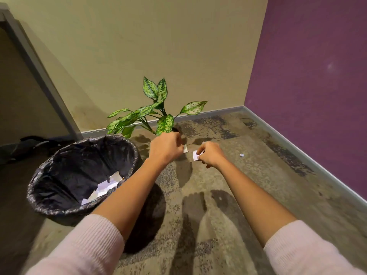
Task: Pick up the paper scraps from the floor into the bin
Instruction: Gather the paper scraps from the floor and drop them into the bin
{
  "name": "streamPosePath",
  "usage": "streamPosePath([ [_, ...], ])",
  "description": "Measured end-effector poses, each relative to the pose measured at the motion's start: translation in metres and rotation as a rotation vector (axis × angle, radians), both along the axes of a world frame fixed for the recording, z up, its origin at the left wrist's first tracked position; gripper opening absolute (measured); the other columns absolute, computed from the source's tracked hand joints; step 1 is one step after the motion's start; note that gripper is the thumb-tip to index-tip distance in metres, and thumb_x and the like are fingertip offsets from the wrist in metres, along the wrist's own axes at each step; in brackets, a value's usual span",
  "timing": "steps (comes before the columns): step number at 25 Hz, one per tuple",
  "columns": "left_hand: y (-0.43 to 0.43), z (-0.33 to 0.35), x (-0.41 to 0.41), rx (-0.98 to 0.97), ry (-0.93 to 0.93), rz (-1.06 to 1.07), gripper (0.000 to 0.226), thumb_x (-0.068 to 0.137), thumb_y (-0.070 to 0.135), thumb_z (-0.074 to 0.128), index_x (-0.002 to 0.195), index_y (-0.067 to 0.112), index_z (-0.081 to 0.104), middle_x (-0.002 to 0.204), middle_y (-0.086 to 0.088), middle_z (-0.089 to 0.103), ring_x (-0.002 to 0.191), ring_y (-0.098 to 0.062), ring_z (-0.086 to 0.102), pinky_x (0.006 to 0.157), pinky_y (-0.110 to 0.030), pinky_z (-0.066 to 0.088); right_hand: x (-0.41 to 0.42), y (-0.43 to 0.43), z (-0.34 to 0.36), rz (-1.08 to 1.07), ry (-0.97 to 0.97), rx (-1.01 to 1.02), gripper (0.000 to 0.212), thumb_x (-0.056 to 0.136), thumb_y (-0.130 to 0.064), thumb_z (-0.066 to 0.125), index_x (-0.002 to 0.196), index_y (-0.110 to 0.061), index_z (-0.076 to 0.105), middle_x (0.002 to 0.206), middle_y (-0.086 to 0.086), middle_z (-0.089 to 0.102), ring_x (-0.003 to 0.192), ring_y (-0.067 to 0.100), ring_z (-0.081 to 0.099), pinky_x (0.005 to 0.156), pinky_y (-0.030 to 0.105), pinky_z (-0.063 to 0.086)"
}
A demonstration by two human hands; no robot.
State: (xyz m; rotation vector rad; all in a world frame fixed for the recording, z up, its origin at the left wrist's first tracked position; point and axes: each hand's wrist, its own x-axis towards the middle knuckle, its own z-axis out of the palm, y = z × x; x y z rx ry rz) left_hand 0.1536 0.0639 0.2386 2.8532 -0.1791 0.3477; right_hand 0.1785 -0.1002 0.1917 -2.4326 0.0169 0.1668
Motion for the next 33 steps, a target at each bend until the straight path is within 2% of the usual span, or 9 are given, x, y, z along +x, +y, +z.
streamPosePath([
  [3,-0.032,-0.040,0.003,0.033,0.094,-0.039,0.014,0.082,0.028,0.056,0.089,0.023,0.066,0.097,-0.007,0.071,0.091,-0.033,0.066,0.069,-0.035,0.049,0.001,-0.037,-0.025,-0.049,0.021,-0.044,0.019,0.082,-0.002,0.053,0.084,-0.010,0.070,0.087,0.016,0.070,0.079,0.032,0.070,0.066,0.045,0.061],
  [7,-0.070,-0.101,0.015,0.081,0.248,-0.087,0.020,0.084,0.023,0.055,0.097,0.026,0.069,0.104,-0.008,0.069,0.096,-0.033,0.066,0.074,-0.037,0.052,0.002,-0.081,-0.071,-0.084,0.075,-0.088,0.021,0.083,-0.004,0.054,0.089,-0.016,0.070,0.089,0.009,0.068,0.073,0.025,0.066,0.064,0.034,0.059],
  [12,-0.101,-0.157,0.042,0.060,0.360,-0.130,0.015,0.084,0.024,0.059,0.094,0.029,0.069,0.106,-0.003,0.070,0.098,-0.029,0.066,0.078,-0.036,0.052,0.011,-0.126,-0.124,-0.128,0.168,-0.131,0.015,0.084,-0.007,0.061,0.091,-0.015,0.072,0.101,0.008,0.070,0.092,0.025,0.066,0.082,0.034,0.055],
  [16,-0.121,-0.195,0.075,-0.030,0.406,-0.108,0.012,0.086,0.024,0.063,0.094,0.029,0.069,0.104,0.002,0.072,0.100,-0.025,0.067,0.078,-0.033,0.051,0.028,-0.153,-0.163,-0.230,0.161,-0.090,0.014,0.083,-0.007,0.063,0.090,-0.015,0.073,0.098,0.008,0.072,0.090,0.024,0.067,0.084,0.033,0.055],
  [19,-0.139,-0.222,0.099,-0.116,0.416,-0.080,0.013,0.086,0.023,0.065,0.098,0.027,0.071,0.105,0.002,0.073,0.100,-0.022,0.067,0.076,-0.029,0.049,0.046,-0.173,-0.191,-0.280,0.165,-0.073,0.012,0.083,-0.010,0.064,0.087,-0.017,0.073,0.094,0.008,0.073,0.089,0.025,0.068,0.082,0.031,0.054],
  [22,-0.155,-0.247,0.122,-0.201,0.372,-0.031,0.016,0.088,0.026,0.066,0.103,0.026,0.072,0.107,0.000,0.073,0.103,-0.022,0.067,0.081,-0.032,0.052,0.070,-0.185,-0.216,-0.341,0.144,-0.055,0.013,0.083,-0.013,0.062,0.083,-0.021,0.073,0.089,0.004,0.073,0.083,0.023,0.068,0.077,0.029,0.054],
  [28,-0.176,-0.280,0.151,-0.204,0.318,-0.015,0.019,0.088,0.028,0.063,0.105,0.027,0.072,0.105,-0.002,0.074,0.105,-0.026,0.066,0.080,-0.033,0.051,0.113,-0.184,-0.246,-0.420,0.048,-0.017,0.017,0.085,-0.026,0.069,0.101,-0.024,0.073,0.095,0.004,0.074,0.085,0.024,0.068,0.081,0.034,0.056],
  [31,-0.184,-0.289,0.163,-0.197,0.283,0.000,0.017,0.088,0.028,0.064,0.102,0.029,0.074,0.105,0.002,0.074,0.103,-0.023,0.067,0.079,-0.030,0.052,0.125,-0.180,-0.255,-0.385,-0.002,-0.043,0.022,0.085,-0.025,0.070,0.106,-0.020,0.072,0.099,0.006,0.073,0.089,0.025,0.068,0.082,0.036,0.056],
  [33,-0.187,-0.294,0.165,-0.184,0.234,-0.003,0.015,0.088,0.031,0.065,0.099,0.032,0.075,0.104,0.004,0.074,0.101,-0.021,0.068,0.076,-0.028,0.050,0.128,-0.179,-0.260,-0.358,-0.041,-0.058,0.017,0.085,-0.021,0.069,0.101,-0.017,0.074,0.100,0.008,0.072,0.092,0.027,0.068,0.082,0.039,0.056],
])
